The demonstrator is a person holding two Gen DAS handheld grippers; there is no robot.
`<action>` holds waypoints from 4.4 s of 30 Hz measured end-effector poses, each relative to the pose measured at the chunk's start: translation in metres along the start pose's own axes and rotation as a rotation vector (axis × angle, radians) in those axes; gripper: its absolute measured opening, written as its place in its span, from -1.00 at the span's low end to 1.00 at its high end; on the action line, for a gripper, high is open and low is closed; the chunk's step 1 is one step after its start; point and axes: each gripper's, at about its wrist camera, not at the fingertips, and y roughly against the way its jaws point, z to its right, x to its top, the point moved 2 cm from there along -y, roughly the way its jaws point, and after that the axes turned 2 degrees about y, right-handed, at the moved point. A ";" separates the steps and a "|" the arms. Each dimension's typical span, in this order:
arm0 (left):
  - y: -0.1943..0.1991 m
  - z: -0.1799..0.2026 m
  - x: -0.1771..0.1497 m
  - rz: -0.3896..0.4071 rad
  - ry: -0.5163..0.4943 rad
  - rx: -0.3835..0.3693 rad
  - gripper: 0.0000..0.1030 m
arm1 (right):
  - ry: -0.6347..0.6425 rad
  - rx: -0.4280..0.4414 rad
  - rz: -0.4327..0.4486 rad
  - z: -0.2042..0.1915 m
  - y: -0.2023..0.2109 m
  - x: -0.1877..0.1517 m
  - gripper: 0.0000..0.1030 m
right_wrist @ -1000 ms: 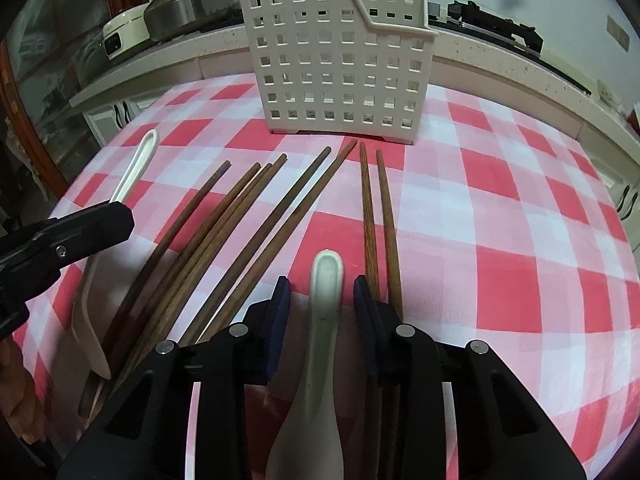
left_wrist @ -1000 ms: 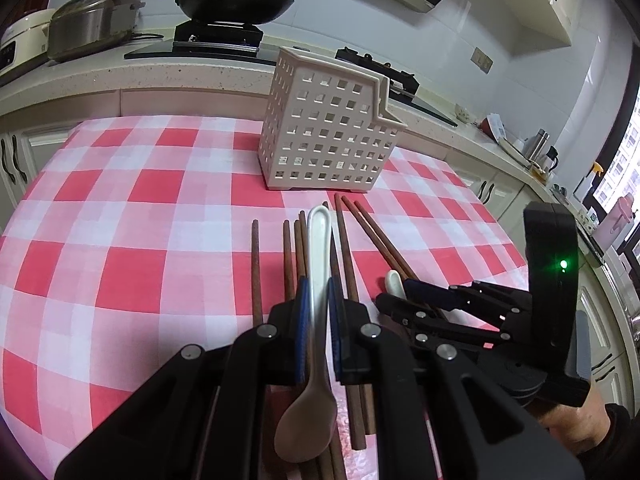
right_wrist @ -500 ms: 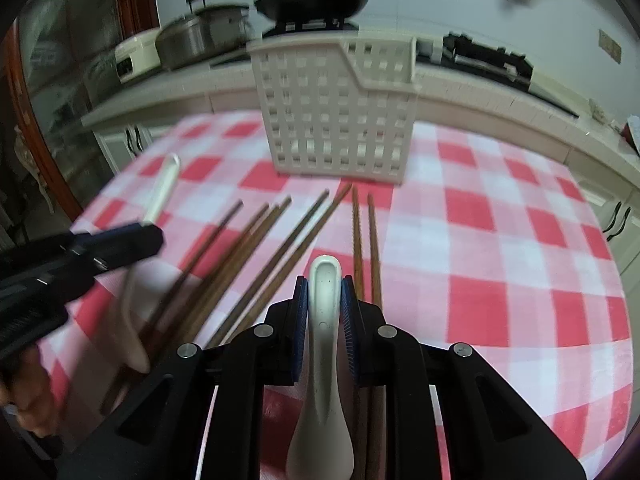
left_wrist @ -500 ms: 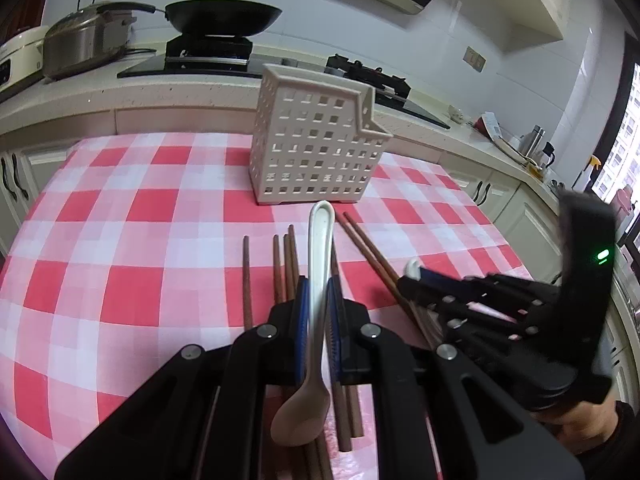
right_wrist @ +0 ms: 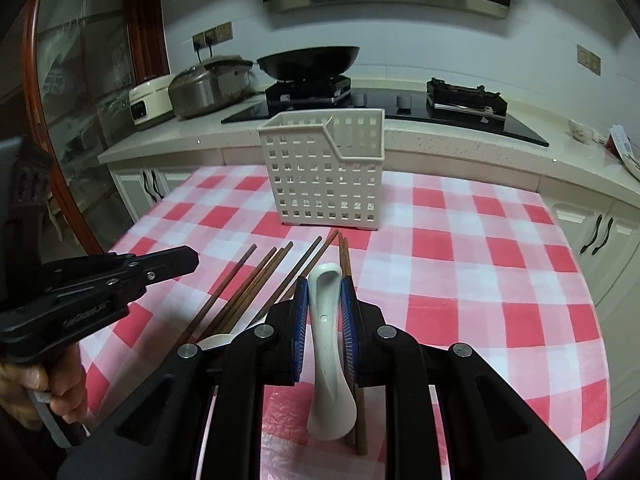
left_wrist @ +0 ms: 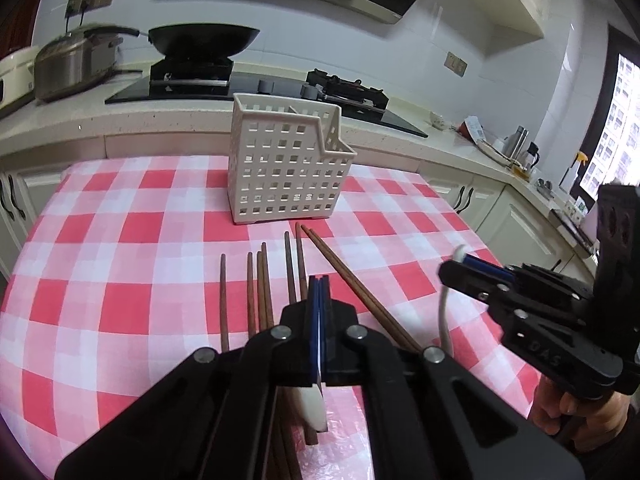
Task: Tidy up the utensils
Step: 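Lift the white spoon with the right gripper while the left gripper grasps the other spoon, then carry the spoon into the white caddy and open the right gripper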
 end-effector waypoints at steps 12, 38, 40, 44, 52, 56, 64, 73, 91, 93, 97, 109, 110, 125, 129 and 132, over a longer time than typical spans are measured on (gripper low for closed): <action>-0.078 0.030 -0.021 -0.223 -0.245 0.018 -0.46 | -0.039 -0.008 0.066 0.018 0.034 0.002 -0.65; -0.073 0.054 0.011 -0.278 -0.384 0.011 -0.91 | -0.093 -0.010 0.068 0.049 0.025 -0.001 -0.65; -0.058 0.051 0.019 -0.235 -0.358 0.004 -0.91 | -0.089 -0.009 0.069 0.047 0.025 0.000 -0.65; -0.044 0.047 0.025 -0.197 -0.346 0.019 -0.91 | -0.082 -0.005 0.067 0.042 0.025 -0.001 -0.65; -0.031 0.046 0.025 -0.135 -0.314 -0.005 -0.91 | -0.068 -0.007 0.068 0.034 0.028 0.001 -0.65; -0.025 0.046 0.029 -0.113 -0.308 -0.008 -0.91 | -0.055 -0.008 0.072 0.032 0.027 0.006 -0.65; -0.011 0.046 0.056 -0.031 -0.282 -0.021 -0.92 | -0.038 0.004 0.121 0.030 0.021 0.045 -0.65; -0.006 0.045 0.122 0.134 -0.254 0.007 -0.92 | -0.083 0.024 0.233 0.047 -0.004 0.126 -0.65; -0.024 0.038 0.203 0.297 -0.244 0.081 -0.92 | -0.189 0.041 0.268 0.075 -0.095 0.164 -0.65; -0.033 0.040 0.208 0.303 -0.248 0.085 -0.92 | -0.181 0.041 0.257 0.074 -0.099 0.160 -0.65; -0.054 0.039 0.218 0.320 -0.233 0.104 -0.92 | -0.182 0.051 0.232 0.074 -0.106 0.149 -0.65; -0.101 0.046 0.240 0.380 -0.245 0.192 -0.91 | -0.200 0.082 0.172 0.080 -0.107 0.123 -0.63; -0.106 0.047 0.240 0.381 -0.251 0.204 -0.91 | -0.198 0.086 0.169 0.080 -0.106 0.122 -0.61; -0.131 0.043 0.198 0.344 -0.327 0.252 -0.90 | -0.214 0.054 0.201 0.093 -0.055 0.096 0.10; -0.120 0.051 0.174 0.350 -0.369 0.251 -0.90 | -0.238 0.039 0.197 0.102 -0.047 0.085 0.14; -0.120 0.064 0.153 0.341 -0.433 0.266 -0.91 | -0.255 0.031 0.181 0.107 -0.043 0.075 0.15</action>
